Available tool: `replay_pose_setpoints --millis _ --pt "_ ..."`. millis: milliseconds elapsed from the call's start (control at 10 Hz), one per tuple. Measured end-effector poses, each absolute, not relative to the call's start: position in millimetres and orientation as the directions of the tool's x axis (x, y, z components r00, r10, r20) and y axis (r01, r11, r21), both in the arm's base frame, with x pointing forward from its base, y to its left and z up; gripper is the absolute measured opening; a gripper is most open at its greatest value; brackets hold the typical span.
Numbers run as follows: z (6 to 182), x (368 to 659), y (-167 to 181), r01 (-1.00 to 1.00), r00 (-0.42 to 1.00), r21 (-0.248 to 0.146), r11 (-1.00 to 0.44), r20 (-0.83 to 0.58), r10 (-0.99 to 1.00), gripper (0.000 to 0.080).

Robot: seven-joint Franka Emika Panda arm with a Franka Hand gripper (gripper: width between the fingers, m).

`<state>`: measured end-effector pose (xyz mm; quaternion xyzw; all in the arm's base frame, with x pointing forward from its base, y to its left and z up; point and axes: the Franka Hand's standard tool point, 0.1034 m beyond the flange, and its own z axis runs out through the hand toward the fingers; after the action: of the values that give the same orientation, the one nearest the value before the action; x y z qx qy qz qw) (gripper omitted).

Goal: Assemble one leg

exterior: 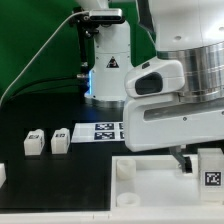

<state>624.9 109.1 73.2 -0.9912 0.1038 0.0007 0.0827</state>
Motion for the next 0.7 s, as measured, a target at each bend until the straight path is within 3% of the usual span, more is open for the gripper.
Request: replay_pose_setpoints --millis 300,500,700 --pt "73.8 625.6 108.8 -0.525 0.851 -0.153 -0.837 -0.074 -0.52 0.0293" --pt "73.3 624.6 113.2 -0.859 0.511 -0.097 -0.502 -0.129 -0.85 0.0293" --pt "73.2 624.2 122.1 -0.994 0.108 -0.042 -0.102 -0.198 -0.974 0.0293"
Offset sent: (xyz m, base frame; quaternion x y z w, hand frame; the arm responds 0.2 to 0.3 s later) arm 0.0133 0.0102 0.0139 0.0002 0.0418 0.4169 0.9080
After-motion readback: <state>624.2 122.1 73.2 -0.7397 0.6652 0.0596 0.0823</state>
